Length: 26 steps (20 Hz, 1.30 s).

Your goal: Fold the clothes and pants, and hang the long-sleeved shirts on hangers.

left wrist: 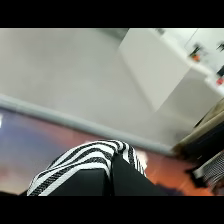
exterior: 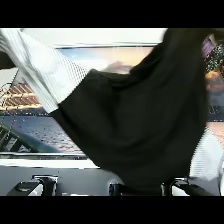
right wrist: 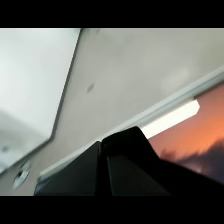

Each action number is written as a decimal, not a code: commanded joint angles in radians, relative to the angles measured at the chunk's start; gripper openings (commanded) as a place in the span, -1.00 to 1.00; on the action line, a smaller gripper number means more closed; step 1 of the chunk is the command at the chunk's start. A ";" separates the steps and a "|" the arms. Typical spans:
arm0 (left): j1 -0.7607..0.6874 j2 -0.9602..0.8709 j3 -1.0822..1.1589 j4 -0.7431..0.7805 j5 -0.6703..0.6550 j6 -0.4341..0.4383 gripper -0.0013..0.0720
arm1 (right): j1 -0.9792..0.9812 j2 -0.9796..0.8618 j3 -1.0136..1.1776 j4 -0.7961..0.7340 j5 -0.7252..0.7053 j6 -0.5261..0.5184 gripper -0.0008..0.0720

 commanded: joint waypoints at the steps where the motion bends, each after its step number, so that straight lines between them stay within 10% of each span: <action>1: 0.001 -0.173 -0.032 0.051 0.000 0.000 -0.91 | 0.084 -0.277 0.001 0.298 -0.032 -0.170 -0.90; 6: 0.036 -0.371 -0.032 0.051 -0.122 -0.199 -0.92 | 0.125 -0.402 0.001 0.192 0.149 -0.260 -0.73; 9: 0.068 -0.422 -0.032 0.055 -0.206 -0.210 -0.91 | 0.051 -0.349 0.001 0.151 0.330 -0.266 0.58; 15: 0.151 -0.423 -0.032 0.055 -0.445 -0.210 -0.89 | -0.245 -0.068 -0.026 -0.009 0.929 -0.365 0.68; 17: 0.162 -0.423 -0.032 0.055 -0.521 -0.207 -0.52 | -0.313 0.063 -0.150 -0.102 1.036 -0.365 0.78; 20: 0.161 -0.423 -0.032 0.058 -0.560 -0.208 0.65 | -0.377 0.314 -0.492 -0.114 1.026 -0.326 0.91; 26: 0.161 -0.375 -0.124 0.093 -0.626 -0.212 0.99 | -0.375 0.688 -1.080 -0.090 1.022 -0.125 0.91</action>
